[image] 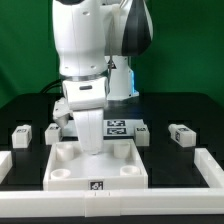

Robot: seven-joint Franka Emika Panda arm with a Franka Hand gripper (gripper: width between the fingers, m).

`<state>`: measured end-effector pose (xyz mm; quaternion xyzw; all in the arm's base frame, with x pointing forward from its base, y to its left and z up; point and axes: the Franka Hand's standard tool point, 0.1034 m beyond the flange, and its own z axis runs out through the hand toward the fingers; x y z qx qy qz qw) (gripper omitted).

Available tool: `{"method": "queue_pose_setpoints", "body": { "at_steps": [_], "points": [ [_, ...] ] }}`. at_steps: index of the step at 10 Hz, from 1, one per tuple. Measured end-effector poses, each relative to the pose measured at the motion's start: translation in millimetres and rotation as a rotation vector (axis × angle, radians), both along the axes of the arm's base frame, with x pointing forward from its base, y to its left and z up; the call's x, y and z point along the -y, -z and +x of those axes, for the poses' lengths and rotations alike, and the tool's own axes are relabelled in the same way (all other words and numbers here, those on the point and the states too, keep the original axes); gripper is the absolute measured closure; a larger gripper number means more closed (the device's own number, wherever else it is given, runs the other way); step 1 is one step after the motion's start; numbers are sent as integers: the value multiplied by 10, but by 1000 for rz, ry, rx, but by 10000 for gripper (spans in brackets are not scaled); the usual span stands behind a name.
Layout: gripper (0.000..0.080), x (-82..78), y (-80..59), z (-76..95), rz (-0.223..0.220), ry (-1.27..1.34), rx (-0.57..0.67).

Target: Assemble one leg

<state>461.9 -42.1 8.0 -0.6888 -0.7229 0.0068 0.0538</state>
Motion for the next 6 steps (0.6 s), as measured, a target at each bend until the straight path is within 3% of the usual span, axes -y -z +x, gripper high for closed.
{"method": "queue_pose_setpoints", "body": {
  "at_steps": [6],
  "points": [
    [733, -760, -3, 120, 17, 37, 6]
  ]
}}
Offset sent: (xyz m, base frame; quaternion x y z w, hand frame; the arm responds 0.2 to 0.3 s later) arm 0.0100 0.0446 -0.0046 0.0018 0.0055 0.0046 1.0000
